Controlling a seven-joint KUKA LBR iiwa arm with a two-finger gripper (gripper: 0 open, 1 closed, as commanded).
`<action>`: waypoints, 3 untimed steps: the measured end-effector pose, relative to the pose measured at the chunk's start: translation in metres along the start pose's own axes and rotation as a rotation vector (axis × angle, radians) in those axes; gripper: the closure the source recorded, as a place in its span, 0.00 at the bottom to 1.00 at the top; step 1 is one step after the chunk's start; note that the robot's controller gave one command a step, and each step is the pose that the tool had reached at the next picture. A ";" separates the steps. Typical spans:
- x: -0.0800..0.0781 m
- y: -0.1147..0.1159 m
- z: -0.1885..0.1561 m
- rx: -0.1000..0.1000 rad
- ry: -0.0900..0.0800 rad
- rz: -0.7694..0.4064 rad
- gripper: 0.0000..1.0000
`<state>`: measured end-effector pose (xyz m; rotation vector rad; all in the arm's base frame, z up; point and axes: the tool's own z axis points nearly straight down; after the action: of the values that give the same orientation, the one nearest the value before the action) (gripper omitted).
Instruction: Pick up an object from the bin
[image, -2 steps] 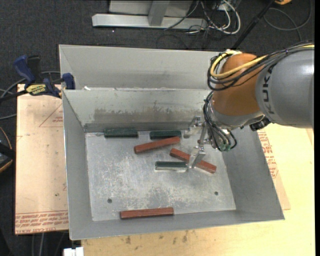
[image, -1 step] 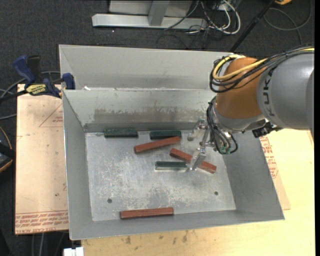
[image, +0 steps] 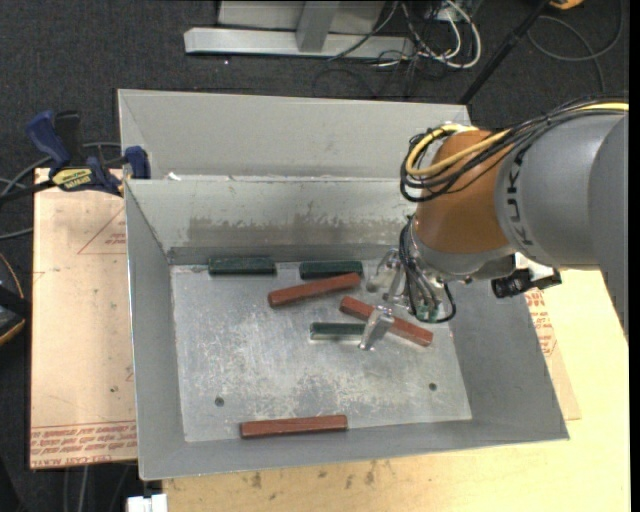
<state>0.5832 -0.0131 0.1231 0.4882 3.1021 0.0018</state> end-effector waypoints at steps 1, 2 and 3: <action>-0.011 0.001 0.048 -0.002 -0.004 -0.098 0.00; -0.033 0.000 0.045 -0.007 0.006 0.399 1.00; -0.033 0.000 0.045 -0.007 0.006 0.398 1.00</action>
Offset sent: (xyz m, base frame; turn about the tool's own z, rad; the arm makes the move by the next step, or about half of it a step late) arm 0.0277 -0.0148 -0.0531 0.4070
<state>0.6143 -0.0228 0.0777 1.0939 2.9487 0.0138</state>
